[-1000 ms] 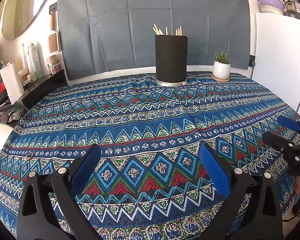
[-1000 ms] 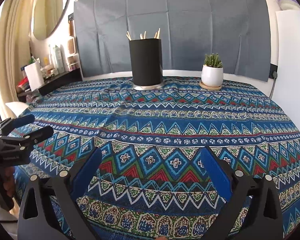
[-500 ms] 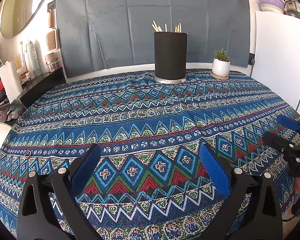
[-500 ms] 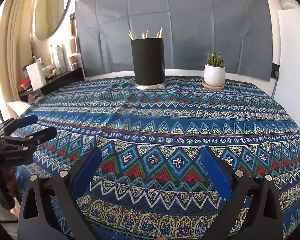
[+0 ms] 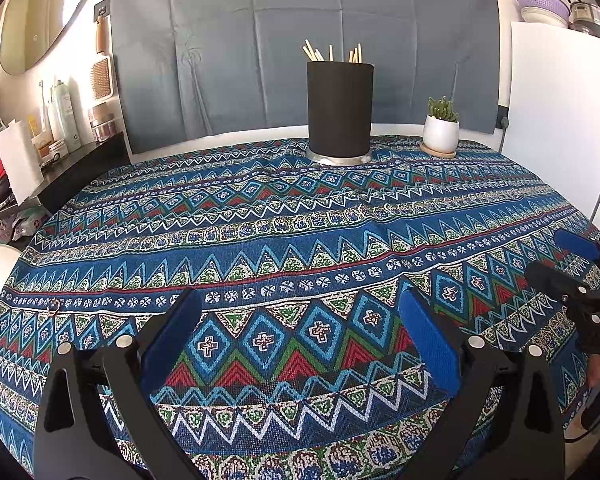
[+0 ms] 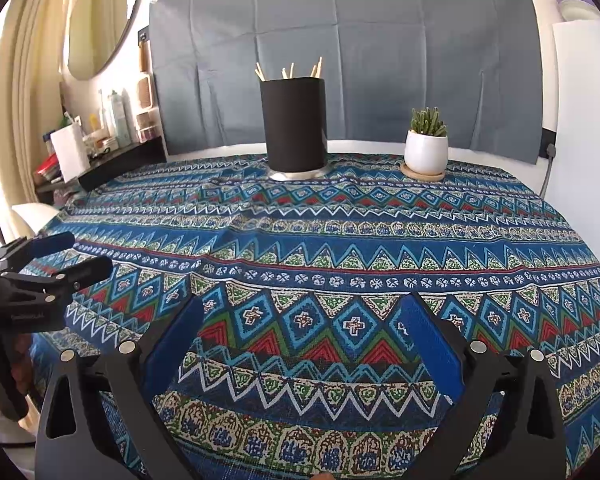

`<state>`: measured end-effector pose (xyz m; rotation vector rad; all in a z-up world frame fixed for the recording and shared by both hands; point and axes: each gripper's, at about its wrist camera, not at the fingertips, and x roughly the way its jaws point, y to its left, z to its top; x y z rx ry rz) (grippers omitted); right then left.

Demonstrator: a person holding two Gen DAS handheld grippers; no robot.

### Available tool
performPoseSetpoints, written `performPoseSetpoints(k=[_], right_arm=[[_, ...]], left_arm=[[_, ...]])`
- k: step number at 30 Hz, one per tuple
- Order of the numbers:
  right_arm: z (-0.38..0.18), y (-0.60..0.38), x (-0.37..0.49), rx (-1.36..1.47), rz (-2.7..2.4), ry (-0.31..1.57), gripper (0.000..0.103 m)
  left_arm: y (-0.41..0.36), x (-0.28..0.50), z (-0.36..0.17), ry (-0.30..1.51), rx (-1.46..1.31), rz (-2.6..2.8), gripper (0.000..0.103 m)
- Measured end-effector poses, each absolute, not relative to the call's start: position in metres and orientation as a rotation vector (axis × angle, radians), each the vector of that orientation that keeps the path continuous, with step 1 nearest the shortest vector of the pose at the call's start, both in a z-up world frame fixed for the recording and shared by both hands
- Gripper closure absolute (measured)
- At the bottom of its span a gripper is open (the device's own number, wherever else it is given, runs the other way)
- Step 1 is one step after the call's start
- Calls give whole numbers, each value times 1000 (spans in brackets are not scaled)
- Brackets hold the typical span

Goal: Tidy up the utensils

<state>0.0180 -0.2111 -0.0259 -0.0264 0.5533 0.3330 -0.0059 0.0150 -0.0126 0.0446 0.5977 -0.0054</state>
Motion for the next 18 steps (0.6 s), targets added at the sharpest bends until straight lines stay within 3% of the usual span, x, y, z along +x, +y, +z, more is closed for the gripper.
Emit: performPoseSetpoints(k=[18], right_arm=[[-27,-208,17,-61,312,553,8]], left_arm=[[14,-7,-12,598,44,-23,6]])
